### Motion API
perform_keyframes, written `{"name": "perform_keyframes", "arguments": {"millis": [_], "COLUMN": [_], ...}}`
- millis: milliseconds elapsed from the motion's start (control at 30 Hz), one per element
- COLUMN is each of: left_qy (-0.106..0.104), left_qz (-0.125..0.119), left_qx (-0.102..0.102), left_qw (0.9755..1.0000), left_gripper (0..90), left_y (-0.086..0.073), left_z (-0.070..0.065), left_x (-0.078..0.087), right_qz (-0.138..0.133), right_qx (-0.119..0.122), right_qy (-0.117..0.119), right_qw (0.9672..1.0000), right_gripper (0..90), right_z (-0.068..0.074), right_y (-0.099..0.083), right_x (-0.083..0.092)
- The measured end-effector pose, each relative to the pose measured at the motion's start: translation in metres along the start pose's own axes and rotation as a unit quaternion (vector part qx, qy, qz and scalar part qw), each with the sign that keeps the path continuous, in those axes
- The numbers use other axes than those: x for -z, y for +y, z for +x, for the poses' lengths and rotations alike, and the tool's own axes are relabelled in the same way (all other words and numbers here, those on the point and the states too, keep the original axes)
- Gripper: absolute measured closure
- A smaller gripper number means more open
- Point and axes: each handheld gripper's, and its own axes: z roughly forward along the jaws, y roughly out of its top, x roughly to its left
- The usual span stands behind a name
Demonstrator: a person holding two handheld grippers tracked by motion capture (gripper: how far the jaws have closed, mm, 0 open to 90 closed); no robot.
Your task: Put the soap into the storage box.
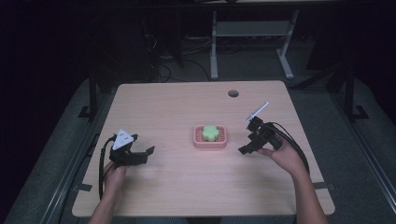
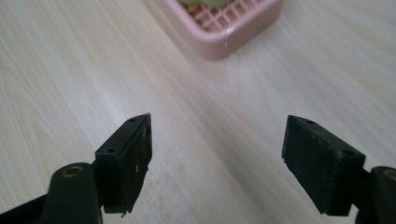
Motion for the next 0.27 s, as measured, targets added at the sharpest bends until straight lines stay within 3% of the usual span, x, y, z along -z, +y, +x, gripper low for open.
{"name": "perform_keyframes", "arguments": {"millis": [267], "left_qy": [0.0], "left_qz": [-0.001], "left_qx": [-0.001], "left_qw": [1.0], "left_gripper": [14.4], "left_y": [0.0], "left_z": [0.0], "left_x": [0.0], "right_qz": [-0.023], "right_qx": [-0.01], "right_qy": [0.003], "right_qw": [0.9997], "right_gripper": [23.9], "right_z": [0.005], "right_y": [-0.037], "right_x": [0.0]}}
